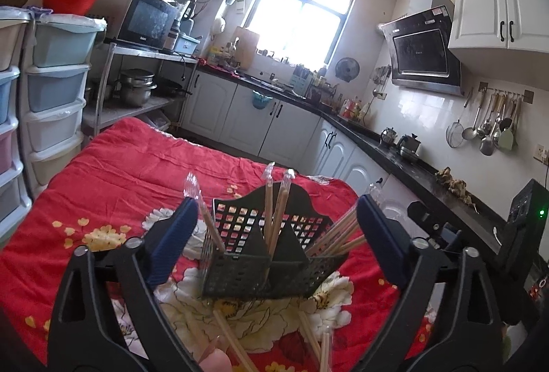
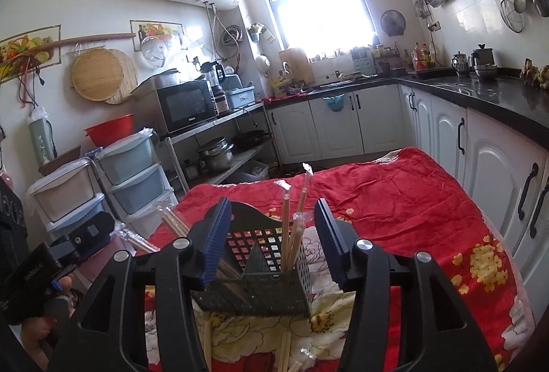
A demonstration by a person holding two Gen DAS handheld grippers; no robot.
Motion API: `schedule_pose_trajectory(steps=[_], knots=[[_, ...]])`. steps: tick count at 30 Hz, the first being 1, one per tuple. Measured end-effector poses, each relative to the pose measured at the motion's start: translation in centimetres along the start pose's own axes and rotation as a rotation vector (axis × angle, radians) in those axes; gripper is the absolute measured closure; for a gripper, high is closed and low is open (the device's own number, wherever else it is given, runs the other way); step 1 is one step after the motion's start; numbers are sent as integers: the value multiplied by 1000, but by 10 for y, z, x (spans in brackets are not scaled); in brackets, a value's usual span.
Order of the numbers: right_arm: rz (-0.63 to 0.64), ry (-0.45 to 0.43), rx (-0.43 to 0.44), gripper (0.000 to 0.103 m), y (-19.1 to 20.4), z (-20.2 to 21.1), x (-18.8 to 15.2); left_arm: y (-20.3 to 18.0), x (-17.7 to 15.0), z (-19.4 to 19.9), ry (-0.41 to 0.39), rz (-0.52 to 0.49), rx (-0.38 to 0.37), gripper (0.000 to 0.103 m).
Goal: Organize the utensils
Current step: 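Move both open tools back down to the chopstick pile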
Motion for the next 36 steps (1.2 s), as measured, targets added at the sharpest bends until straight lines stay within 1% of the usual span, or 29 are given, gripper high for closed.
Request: schedule_pose_trajectory(steps=[3, 8, 10, 17, 22, 36], knots=[[2, 3, 5, 50, 1, 7, -2, 1, -3, 3, 3, -5, 8, 11], [13, 9, 0, 47, 4, 17, -5, 4, -8, 9, 11, -4, 16, 11], [20, 12, -2, 43, 5, 21, -7, 8, -10, 10, 18, 6, 18, 11], [31, 22, -9, 41, 7, 31, -13, 19, -16, 12, 38, 33, 43, 11], [37, 34, -4, 38, 9, 32, -19, 28, -20, 14, 45, 40, 63, 11], [54, 87, 12, 33, 14, 30, -38, 50, -38, 14, 97, 50, 120, 11]])
Point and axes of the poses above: each gripper's, at about its wrist camera, not at the fingertips, and z roughly against the way its jaws point, y to its left, x to its top, the point moved 5 cm from there along -z, roughly the way its jaws point, and after that the axes turned 14 degrees about z, right-handed, at the moved point
